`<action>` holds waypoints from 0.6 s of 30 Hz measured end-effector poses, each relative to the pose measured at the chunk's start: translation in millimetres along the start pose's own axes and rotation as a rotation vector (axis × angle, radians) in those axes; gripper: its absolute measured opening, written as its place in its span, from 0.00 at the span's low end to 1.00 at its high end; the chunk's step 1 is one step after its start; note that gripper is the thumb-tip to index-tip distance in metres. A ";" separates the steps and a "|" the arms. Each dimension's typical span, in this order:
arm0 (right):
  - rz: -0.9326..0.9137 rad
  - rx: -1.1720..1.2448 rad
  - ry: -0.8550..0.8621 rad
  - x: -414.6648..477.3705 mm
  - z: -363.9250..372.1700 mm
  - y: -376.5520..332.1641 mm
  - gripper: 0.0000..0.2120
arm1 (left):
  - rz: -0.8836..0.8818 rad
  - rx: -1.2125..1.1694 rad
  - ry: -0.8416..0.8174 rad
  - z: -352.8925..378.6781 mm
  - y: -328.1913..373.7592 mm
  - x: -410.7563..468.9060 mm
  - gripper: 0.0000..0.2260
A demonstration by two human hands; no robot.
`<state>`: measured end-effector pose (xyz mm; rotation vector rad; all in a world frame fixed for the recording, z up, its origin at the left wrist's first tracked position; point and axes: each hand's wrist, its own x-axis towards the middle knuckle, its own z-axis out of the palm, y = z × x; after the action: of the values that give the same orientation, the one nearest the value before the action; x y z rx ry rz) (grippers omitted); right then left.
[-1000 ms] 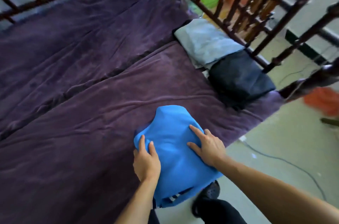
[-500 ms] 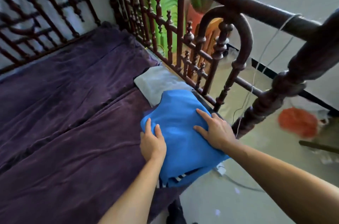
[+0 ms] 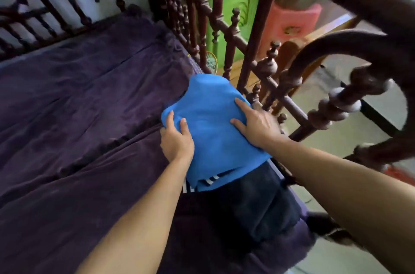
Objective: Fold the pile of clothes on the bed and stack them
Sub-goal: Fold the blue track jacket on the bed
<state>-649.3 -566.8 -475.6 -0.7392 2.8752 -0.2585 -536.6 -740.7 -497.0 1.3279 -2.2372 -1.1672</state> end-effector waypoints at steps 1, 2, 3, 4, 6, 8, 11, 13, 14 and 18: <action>0.008 0.015 -0.005 19.7 5.2 0.8 0.29 | -0.013 0.001 -0.007 10.1 0.9 17.3 0.22; 0.015 0.024 -0.010 36.9 11.9 2.8 0.29 | -0.028 0.016 -0.036 20.5 -0.3 32.2 0.23; 0.017 0.017 -0.016 51.0 20.7 5.1 0.28 | -0.044 0.050 -0.086 30.6 -3.9 43.8 0.24; 0.009 -0.006 -0.030 61.2 31.2 7.0 0.27 | -0.056 0.113 -0.150 40.5 -10.6 51.1 0.25; -0.032 -0.047 -0.086 71.0 57.4 8.4 0.27 | -0.010 0.333 -0.251 60.5 -31.5 53.2 0.27; -0.058 -0.074 -0.175 69.7 88.2 7.5 0.28 | 0.091 0.505 -0.279 77.3 -55.1 45.3 0.28; -0.006 -0.151 -0.263 55.5 133.3 8.0 0.30 | 0.158 0.589 -0.272 95.8 -86.6 37.0 0.30; 0.022 -0.172 -0.277 47.4 152.2 9.0 0.31 | 0.181 0.618 -0.278 101.9 -99.6 36.9 0.31; 0.027 -0.176 -0.277 47.0 156.7 9.8 0.32 | 0.188 0.622 -0.283 103.2 -102.9 38.3 0.31; 0.021 -0.164 -0.382 54.8 148.2 10.8 0.32 | 0.171 0.663 -0.383 95.6 -95.0 42.4 0.31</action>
<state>-672.3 -603.1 -628.0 -0.6969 2.5572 0.1134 -559.4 -752.1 -636.0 1.1376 -3.1269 -0.6748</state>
